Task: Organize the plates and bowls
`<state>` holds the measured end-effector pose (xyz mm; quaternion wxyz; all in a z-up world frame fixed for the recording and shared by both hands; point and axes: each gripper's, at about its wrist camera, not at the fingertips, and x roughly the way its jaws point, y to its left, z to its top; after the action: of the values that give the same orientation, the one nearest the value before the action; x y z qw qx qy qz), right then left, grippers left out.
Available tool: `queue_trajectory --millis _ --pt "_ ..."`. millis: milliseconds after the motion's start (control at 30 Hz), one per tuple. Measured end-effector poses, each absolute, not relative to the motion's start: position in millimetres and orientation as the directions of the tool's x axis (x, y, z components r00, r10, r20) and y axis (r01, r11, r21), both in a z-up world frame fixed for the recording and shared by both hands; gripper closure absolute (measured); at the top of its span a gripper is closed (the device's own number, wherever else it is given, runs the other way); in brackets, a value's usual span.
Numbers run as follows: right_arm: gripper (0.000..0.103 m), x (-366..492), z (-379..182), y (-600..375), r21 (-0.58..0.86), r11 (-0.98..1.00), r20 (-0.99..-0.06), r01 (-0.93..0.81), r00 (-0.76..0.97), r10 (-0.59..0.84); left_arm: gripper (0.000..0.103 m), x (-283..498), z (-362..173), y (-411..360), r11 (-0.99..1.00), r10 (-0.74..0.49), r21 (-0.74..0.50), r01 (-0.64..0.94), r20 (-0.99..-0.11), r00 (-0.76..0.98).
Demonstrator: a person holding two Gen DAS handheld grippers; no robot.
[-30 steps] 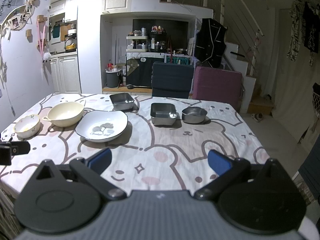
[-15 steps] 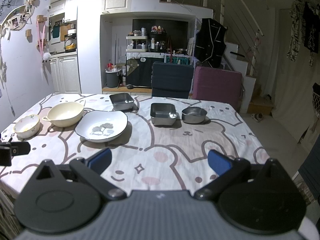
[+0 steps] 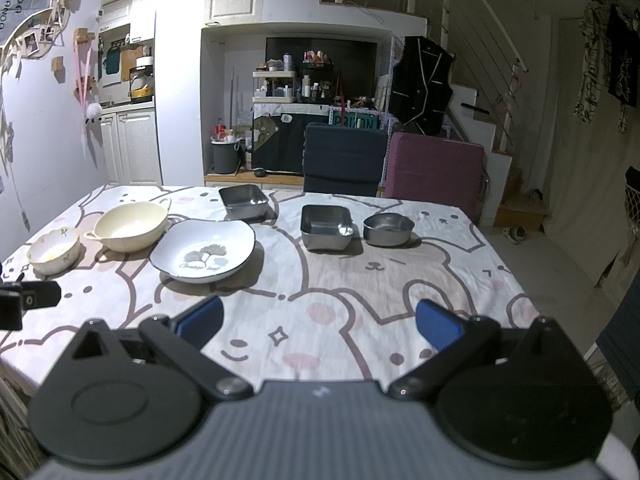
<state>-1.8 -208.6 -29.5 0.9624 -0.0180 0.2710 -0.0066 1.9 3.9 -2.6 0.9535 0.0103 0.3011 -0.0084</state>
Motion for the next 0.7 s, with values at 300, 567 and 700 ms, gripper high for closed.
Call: queue_trajectory --millis 300,567,700 --pt "0.000 -0.9 -29.6 -206.7 -0.038 0.999 -0.521 0.003 0.853 -0.023 0.000 1.7 -2.0 3.6 1.000 -0.009 0.014 0.022 -0.575 0.818" --pt "0.000 -0.9 -29.6 -206.2 -0.040 0.999 -0.522 0.003 0.853 -0.023 0.000 1.7 -2.0 3.8 1.000 -0.009 0.015 0.022 -0.574 0.819" --pt "0.000 -1.1 -29.7 -206.1 -0.039 0.999 -0.521 0.003 0.853 -0.023 0.000 1.5 -2.1 3.9 1.000 -0.009 0.015 0.021 -0.574 0.819"
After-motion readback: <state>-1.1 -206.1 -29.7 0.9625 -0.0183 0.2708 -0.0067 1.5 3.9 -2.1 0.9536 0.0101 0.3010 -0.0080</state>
